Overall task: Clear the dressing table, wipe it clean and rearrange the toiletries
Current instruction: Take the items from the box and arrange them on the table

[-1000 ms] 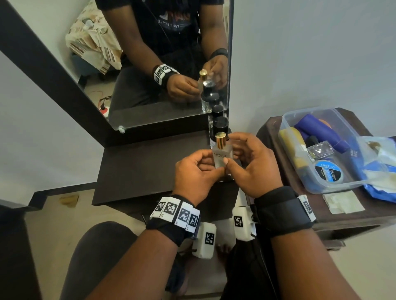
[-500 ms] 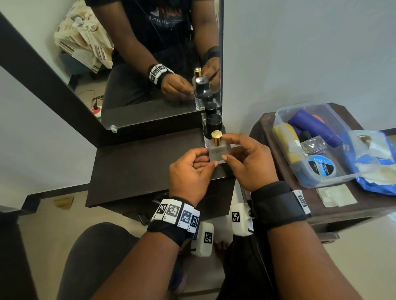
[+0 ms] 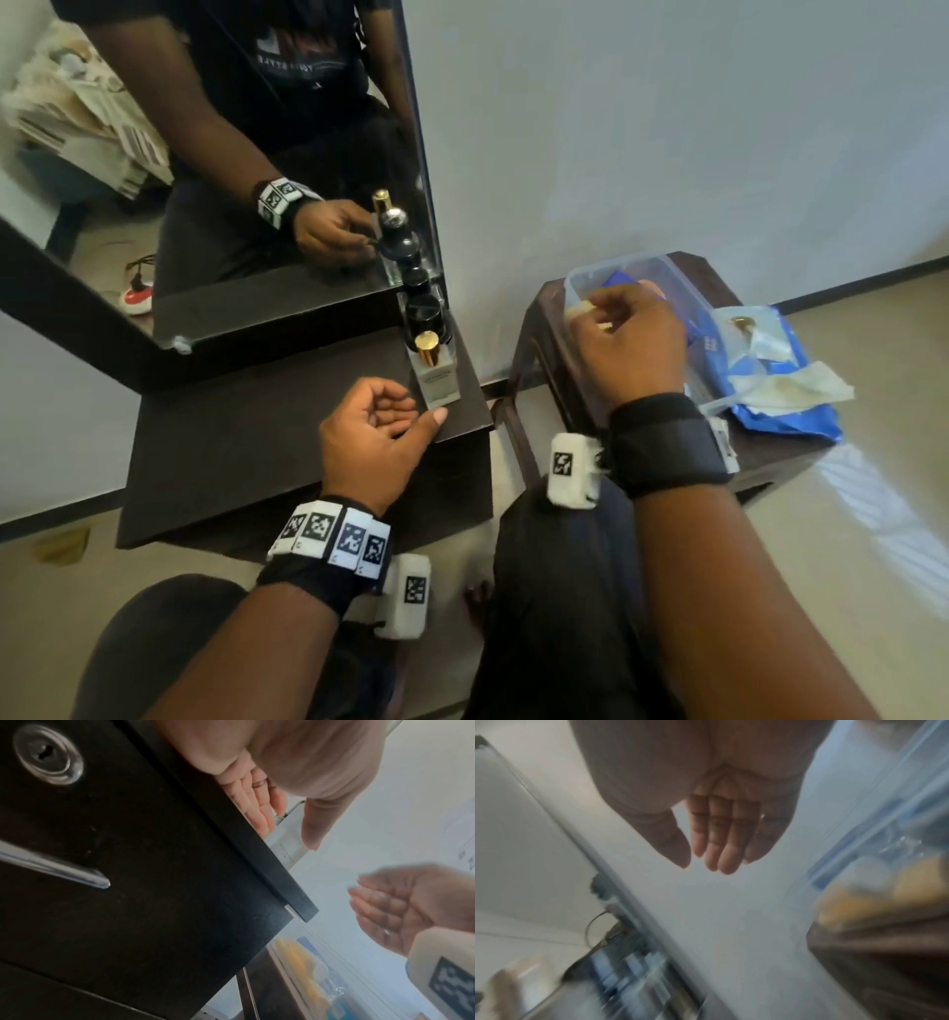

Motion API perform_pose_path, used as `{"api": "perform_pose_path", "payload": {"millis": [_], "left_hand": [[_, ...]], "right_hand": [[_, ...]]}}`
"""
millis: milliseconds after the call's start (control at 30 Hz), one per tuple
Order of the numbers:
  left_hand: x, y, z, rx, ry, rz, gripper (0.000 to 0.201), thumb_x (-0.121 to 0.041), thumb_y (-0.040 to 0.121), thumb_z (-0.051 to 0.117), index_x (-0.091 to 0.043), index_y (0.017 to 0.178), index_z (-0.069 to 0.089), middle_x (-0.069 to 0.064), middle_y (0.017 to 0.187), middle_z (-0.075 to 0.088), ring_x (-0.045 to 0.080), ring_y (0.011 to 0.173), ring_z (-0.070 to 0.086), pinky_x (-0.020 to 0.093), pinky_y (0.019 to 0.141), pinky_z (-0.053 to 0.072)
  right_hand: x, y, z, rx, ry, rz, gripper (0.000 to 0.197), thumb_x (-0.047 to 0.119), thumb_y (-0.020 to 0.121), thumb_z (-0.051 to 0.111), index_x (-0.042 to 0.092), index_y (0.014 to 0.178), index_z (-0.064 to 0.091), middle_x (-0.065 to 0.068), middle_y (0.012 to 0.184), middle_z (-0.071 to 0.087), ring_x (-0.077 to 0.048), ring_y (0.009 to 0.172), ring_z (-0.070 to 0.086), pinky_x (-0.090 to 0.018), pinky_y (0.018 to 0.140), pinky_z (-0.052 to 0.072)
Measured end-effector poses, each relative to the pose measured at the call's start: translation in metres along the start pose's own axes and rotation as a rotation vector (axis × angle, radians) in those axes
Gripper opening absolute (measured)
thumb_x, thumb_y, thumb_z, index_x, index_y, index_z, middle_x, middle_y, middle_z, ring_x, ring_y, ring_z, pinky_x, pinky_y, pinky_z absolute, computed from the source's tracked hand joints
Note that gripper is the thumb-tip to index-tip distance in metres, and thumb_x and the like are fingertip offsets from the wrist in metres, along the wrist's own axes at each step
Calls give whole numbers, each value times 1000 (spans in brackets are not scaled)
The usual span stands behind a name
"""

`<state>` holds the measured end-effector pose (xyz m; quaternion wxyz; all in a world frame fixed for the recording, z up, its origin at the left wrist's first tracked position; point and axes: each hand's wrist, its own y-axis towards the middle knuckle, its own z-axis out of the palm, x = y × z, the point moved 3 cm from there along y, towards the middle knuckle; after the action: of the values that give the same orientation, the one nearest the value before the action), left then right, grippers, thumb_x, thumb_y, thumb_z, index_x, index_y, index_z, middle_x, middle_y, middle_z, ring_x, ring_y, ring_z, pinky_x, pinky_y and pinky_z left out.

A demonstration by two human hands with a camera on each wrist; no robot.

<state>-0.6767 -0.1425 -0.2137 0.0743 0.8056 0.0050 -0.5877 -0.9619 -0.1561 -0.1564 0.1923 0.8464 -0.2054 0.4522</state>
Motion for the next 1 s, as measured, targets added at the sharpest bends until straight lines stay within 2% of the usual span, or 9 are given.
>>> {"api": "perform_pose_path", "payload": {"millis": [67,133,267,400,567,733,833,933,1000], "left_hand": [[-1,2,-2,14,-15,-22,31,-14,76,93,-18,94,68,4,88,75,15,78,76,21,70,61],[-1,3,-2,19,-23,-45,25,-8,79,90,-13,92,68,5,86,76,12,75,75,17,67,58],[-1,6,-5,-7,-15,-93,18,-6,83,84,-14,90,70,2,85,75,5,72,73,14,63,54],[1,8,-6,-13,3,-115,21,-8,82,83,-24,86,69,-4,80,74,-1,67,69,14,61,53],[-1,9,-8,44,52,-115,22,-7,81,79,-26,85,69,-8,71,71,-4,63,66,11,60,50],[-6,7,-9,79,48,-147,21,-12,78,78,-31,83,69,-8,74,74,2,70,71,24,68,58],[-9,7,-8,99,29,-144,18,-17,74,77,-31,82,69,-8,78,75,5,73,72,29,72,62],[-8,8,-8,119,2,-131,17,-20,75,79,-30,84,69,-8,81,75,4,74,71,28,74,62],[-7,8,-9,123,-14,-122,17,-18,80,81,-29,88,70,-9,84,74,3,77,71,24,74,60]], "right_hand": [[-13,30,-22,74,-363,23,32,38,88,70,20,114,71,-3,104,72,-26,100,67,-33,90,50],[-29,56,-33,184,-623,55,35,33,87,71,14,116,70,-14,107,70,-36,101,64,-37,84,48],[-45,82,-22,470,-893,59,35,34,88,72,10,110,64,-11,89,59,-33,84,57,-34,73,43],[-46,90,-2,606,-898,-73,24,23,90,73,24,100,51,-7,84,51,-29,85,55,-34,75,43],[-58,101,13,671,-863,-122,55,18,73,81,36,118,54,-11,106,59,-33,87,63,-45,77,55],[-63,101,11,610,-881,-217,54,16,75,81,35,118,55,-10,96,62,-30,82,59,-37,73,44],[-49,95,1,567,-968,-222,31,40,88,69,27,112,56,-12,82,64,-31,75,62,-37,69,50],[-17,93,-20,460,-1113,-40,40,52,82,71,13,91,67,-10,78,69,-28,68,65,-30,60,51],[6,90,-37,393,-1051,-7,42,51,79,76,12,97,72,-12,90,73,-30,76,65,-32,66,52]]}}
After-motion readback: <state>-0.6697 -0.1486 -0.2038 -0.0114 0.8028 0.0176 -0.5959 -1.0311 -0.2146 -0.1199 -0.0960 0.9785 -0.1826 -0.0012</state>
